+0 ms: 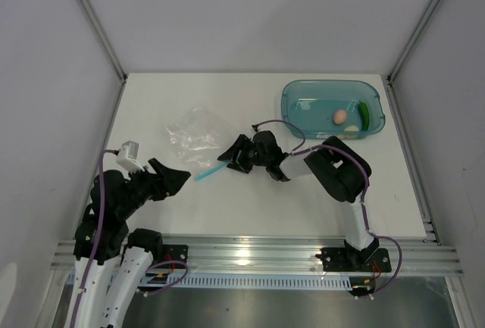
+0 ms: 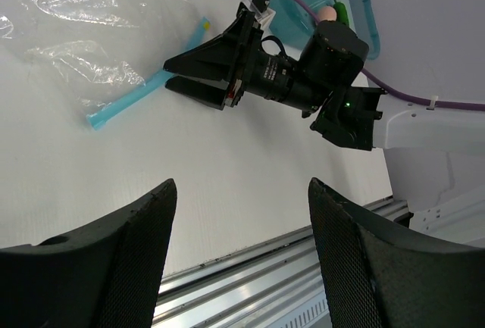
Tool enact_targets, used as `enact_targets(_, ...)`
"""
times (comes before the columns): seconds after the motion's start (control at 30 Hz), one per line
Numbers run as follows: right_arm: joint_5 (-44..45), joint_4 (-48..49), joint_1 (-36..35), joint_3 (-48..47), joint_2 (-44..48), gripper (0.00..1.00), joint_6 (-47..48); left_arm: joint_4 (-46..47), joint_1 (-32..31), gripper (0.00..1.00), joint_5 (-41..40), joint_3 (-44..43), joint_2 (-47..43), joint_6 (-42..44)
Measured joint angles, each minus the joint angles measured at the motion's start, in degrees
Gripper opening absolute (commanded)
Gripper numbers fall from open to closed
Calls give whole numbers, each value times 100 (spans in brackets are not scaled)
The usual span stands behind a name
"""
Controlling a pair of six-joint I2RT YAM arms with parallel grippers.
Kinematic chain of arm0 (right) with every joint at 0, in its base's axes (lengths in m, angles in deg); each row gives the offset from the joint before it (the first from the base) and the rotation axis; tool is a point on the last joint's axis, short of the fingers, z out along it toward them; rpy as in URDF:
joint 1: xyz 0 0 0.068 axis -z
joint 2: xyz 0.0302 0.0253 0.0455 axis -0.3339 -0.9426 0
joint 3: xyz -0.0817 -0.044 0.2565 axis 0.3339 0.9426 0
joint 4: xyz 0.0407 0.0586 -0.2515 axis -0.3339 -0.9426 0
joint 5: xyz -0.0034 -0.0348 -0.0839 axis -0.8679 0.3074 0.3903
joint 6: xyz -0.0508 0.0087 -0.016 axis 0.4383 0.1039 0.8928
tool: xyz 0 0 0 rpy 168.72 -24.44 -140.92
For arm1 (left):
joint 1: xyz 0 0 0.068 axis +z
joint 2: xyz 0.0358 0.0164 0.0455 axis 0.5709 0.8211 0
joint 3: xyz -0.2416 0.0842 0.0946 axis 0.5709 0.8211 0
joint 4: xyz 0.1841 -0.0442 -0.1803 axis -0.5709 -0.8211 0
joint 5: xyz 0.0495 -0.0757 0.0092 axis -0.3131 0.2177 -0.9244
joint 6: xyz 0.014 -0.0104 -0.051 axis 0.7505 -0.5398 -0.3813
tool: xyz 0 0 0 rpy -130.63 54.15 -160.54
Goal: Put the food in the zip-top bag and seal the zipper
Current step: Pick up the zipper food storage bag at the center of the board.
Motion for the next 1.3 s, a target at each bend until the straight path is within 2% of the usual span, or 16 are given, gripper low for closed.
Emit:
enact_targets(0.23, 74, 289, -2, 181, 11, 62, -17, -9, 0, 71, 11, -2, 59, 48)
enact_targets(0.33, 83, 313, 22, 184, 11, 57, -11, -7, 0, 70, 39, -2, 142, 63)
enact_targets(0.4, 101, 310, 42, 184, -4, 46, -11, -7, 0, 69, 48, -2, 186, 90)
enact_targets(0.77, 98, 542, 133, 92, -380, 11, -299, -15, 0, 67, 46, -2, 299, 275)
enact_targets(0.8, 98, 549, 133, 85, -389, 1, -315, -20, 0, 66, 46, -2, 315, 286)
enact_targets(0.9, 94, 579, 142, 63, -396, 0, -352, -42, 0, 65, 44, -2, 393, 306)
enact_targets(1.0, 92, 577, 153, 17, -396, 0, -326, -50, 0, 60, 90, -2, 525, 354)
enact_targets(1.3, 59, 382, 155, -15, -271, 0, -55, -44, -52, 59, 166, -68, 962, 691)
